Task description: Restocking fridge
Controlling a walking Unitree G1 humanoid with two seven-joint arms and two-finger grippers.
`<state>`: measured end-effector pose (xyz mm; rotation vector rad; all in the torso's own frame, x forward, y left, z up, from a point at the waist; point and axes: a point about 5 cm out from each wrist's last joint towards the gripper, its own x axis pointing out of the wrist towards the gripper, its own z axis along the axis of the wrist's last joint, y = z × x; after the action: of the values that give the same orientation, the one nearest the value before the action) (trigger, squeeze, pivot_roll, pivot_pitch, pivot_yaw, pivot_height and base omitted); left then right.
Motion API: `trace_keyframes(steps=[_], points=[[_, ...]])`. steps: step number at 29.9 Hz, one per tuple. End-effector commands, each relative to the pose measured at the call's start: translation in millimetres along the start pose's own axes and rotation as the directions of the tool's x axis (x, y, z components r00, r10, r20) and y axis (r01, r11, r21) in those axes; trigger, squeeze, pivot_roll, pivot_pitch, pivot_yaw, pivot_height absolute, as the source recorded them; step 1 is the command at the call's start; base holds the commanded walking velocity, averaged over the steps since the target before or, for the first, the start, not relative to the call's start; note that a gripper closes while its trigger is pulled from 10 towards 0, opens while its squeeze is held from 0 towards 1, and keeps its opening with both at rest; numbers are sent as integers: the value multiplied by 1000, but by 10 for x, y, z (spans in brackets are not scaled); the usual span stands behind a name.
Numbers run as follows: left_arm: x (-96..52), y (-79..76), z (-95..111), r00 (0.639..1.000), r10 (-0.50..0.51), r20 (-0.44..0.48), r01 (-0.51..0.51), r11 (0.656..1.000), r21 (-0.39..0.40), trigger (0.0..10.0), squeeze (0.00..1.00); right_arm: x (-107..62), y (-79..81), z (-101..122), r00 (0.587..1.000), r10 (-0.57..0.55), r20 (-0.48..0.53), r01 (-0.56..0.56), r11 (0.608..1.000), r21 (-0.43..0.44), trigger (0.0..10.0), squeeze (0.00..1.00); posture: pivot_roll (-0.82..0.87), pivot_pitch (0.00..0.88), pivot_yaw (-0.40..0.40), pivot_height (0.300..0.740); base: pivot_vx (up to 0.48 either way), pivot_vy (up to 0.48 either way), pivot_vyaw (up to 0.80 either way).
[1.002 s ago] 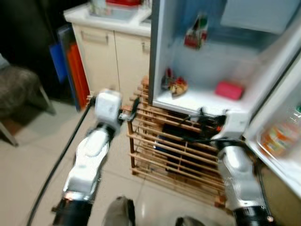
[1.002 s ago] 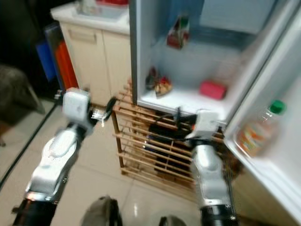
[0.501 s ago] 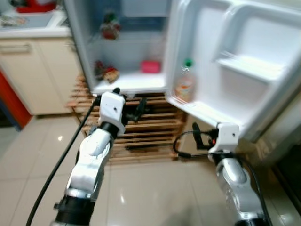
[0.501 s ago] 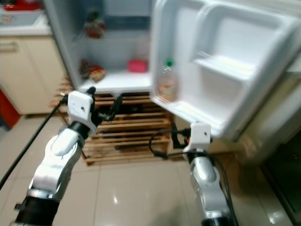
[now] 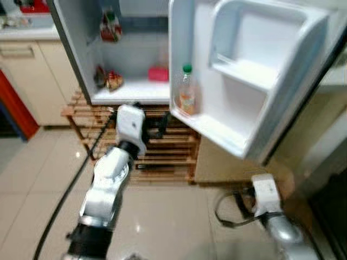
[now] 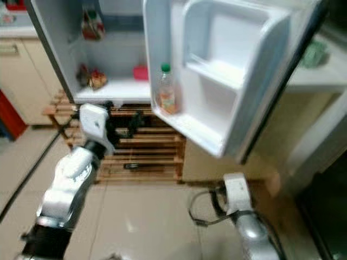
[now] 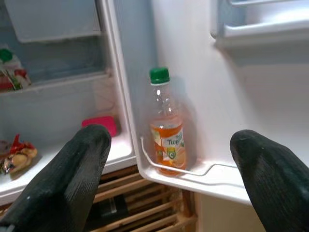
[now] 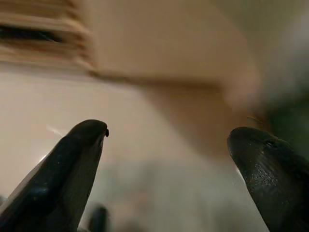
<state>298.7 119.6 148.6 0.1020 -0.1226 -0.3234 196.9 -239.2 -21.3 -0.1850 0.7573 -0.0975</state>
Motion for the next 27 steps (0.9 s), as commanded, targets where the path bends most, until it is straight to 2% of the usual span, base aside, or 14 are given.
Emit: trace_keyframes(steps=[1, 4, 6, 7, 8, 9, 11, 14, 16, 18, 20, 23, 25, 27], points=[[-10, 83, -107, 997, 36, -69, -35, 999, 18, 10000, 0, 55, 26, 131, 1000, -18, 15, 18, 1000, -7, 10000, 0, -44, 0, 28, 740, 0, 0, 0], [-13, 103, -357, 975, 24, -222, -12, 999, 52, 10000, 0, 190, -204, 371, 983, -175, 54, 177, 984, -29, 10000, 0, -49, 0, 32, 740, 0, 0, 0], [-50, 132, -659, 919, 28, -393, -14, 999, 40, 10000, 0, 311, -395, 886, 942, -281, 185, 292, 956, -34, 10000, 0, -64, 0, 48, 740, 0, 0, 0], [-50, 132, -659, 919, 28, -393, -14, 999, 40, 10000, 0, 311, -395, 886, 942, -281, 185, 292, 956, -34, 10000, 0, -64, 0, 48, 740, 0, 0, 0], [-81, 123, -782, 889, 12, -458, 6, 999, 37, 10000, 0, 329, -435, 1056, 928, -297, 226, 313, 949, -35, 10000, 0, -64, 0, 48, 740, 0, 0, 0], [-177, 99, -1047, 820, -28, -572, 57, 998, 32, 10000, 0, 344, -505, 1380, 899, -327, 293, 352, 935, -36, 10000, 0, -53, 0, 44, 740, 0, 0, 0], [-297, 74, -1280, 748, -59, -661, 121, 991, 48, 10000, 0, 334, -565, 1627, 874, -352, 335, 383, 923, -30, 10000, 0, -44, 0, 37, 740, 0, 0, 0], [-553, 68, -1589, 629, -78, -773, 276, 952, 128, 10000, 0, 292, -651, 1935, 842, -388, 376, 426, 905, -20, 10000, 0, -23, 0, 16, 740, 0, 0, 0], [-607, 86, -1636, 611, -68, -789, 303, 940, 154, 10000, 0, 279, -670, 1996, 833, -397, 385, 436, 900, -17, 10000, 0, -23, 0, 16, 740, 0, 0, 0], [-730, 136, -1716, 575, -43, -817, 357, 912, 203, 10000, 0, 248, -720, 2123, 813, -425, 397, 460, 888, 10, 10000, 0, -13, 0, 2, 740, 0, 0, 0], [-757, 143, -1735, 565, -41, -824, 354, 914, 197, 10000, 0, 245, -723, 2147, 811, -428, 399, 457, 889, 24, 10000, 0, -12, 0, 0, 740, 0, 0, 0], [-841, 135, -1812, 535, -49, -843, 353, 920, 170, 10000, 0, 285, -536, 2204, 843, -339, 417, 325, 940, 106, 10000, 0, -13, 0, 2, 740, 0, 0, 0], [-859, 133, -1838, 521, -57, -852, 382, 908, 173, 10000, 0, 306, -399, 2231, 861, -259, 438, 238, 966, 103, 10000, 0, -17, 0, 6, 740, 0, 0, 0], [-916, 129, -1879, 488, -69, -870, 428, 888, 170, 10000, 0, 317, -164, 2275, 867, -109, 486, 79, 993, 82, 10000, 0, -18, 0, 3, 740, 0, 0, 0]])
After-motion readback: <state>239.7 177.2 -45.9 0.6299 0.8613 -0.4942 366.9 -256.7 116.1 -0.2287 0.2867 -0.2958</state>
